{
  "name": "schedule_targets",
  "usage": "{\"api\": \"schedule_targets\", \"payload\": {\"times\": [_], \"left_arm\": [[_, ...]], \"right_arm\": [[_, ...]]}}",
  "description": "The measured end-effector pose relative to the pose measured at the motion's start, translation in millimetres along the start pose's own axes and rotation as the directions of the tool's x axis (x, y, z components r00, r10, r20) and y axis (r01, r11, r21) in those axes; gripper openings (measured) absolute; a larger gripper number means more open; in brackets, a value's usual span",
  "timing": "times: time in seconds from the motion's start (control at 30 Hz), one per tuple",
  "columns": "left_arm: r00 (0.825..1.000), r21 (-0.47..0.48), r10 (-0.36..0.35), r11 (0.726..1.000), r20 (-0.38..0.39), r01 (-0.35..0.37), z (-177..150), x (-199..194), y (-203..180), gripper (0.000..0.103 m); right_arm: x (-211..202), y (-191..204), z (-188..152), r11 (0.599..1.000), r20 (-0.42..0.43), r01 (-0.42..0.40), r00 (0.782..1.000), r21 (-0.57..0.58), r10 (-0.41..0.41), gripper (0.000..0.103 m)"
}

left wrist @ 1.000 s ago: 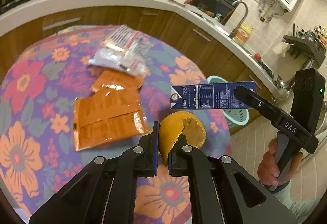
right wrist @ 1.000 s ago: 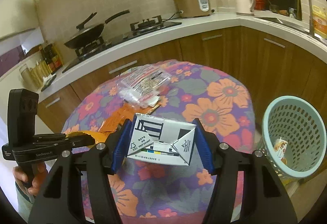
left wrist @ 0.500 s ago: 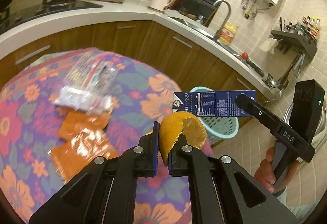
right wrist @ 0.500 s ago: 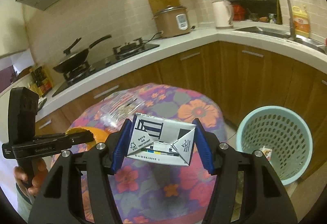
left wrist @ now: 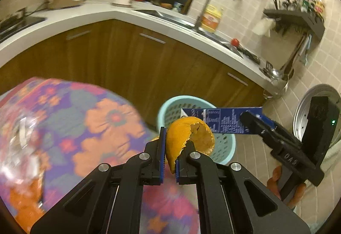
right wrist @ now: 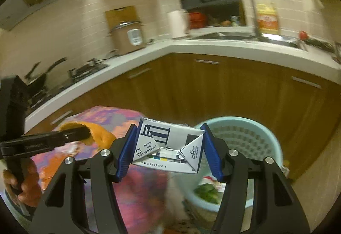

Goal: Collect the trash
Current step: 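Carry the peel and milk carton over the blue basket with both tools, then open both tools to drop the peel and carton into the basket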

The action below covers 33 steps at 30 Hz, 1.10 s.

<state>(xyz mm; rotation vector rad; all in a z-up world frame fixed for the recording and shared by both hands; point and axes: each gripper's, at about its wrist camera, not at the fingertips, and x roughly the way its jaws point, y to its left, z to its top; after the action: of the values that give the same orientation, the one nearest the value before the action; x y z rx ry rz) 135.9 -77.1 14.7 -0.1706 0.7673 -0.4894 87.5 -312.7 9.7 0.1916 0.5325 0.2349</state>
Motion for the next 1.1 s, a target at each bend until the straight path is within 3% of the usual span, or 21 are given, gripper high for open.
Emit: {"api": "schedule_targets", "payload": {"times": [0.3,0.4,0.67,0.8,0.87,1.0,1.1], "left_arm": [[0.996,0.1,0.031,0.995,-0.088,-0.022,7,97,-57,0.005],[0.992,0.111,0.038,0.994,-0.12,-0.024,2,119,-66,0.005],[0.981,0.099,0.028,0.995,-0.192,-0.009,-9,155,-67,0.005],[0.977,0.116,0.038,0.993,-0.21,-0.014,-13,163,-72,0.025],[0.978,0.122,0.038,0.992,-0.206,-0.013,-14,160,-72,0.029],[0.983,0.112,0.016,0.994,-0.182,0.004,-15,145,-71,0.058],[0.987,0.09,-0.012,0.996,-0.16,0.027,-16,133,-70,0.059]], "right_arm": [[42,-89,-30,0.989,-0.004,0.109,0.994,0.098,-0.11,0.057],[57,-106,-38,0.983,-0.046,0.149,0.988,0.11,-0.145,0.057],[81,-140,-55,0.971,-0.138,0.157,0.981,0.178,-0.134,0.057],[80,-147,-61,0.967,-0.16,0.163,0.978,0.196,-0.132,0.059],[76,-145,-61,0.967,-0.157,0.166,0.978,0.194,-0.137,0.059],[63,-143,-60,0.968,-0.144,0.159,0.981,0.197,-0.131,0.069],[53,-140,-57,0.965,-0.13,0.164,0.982,0.205,-0.14,0.07]]}}
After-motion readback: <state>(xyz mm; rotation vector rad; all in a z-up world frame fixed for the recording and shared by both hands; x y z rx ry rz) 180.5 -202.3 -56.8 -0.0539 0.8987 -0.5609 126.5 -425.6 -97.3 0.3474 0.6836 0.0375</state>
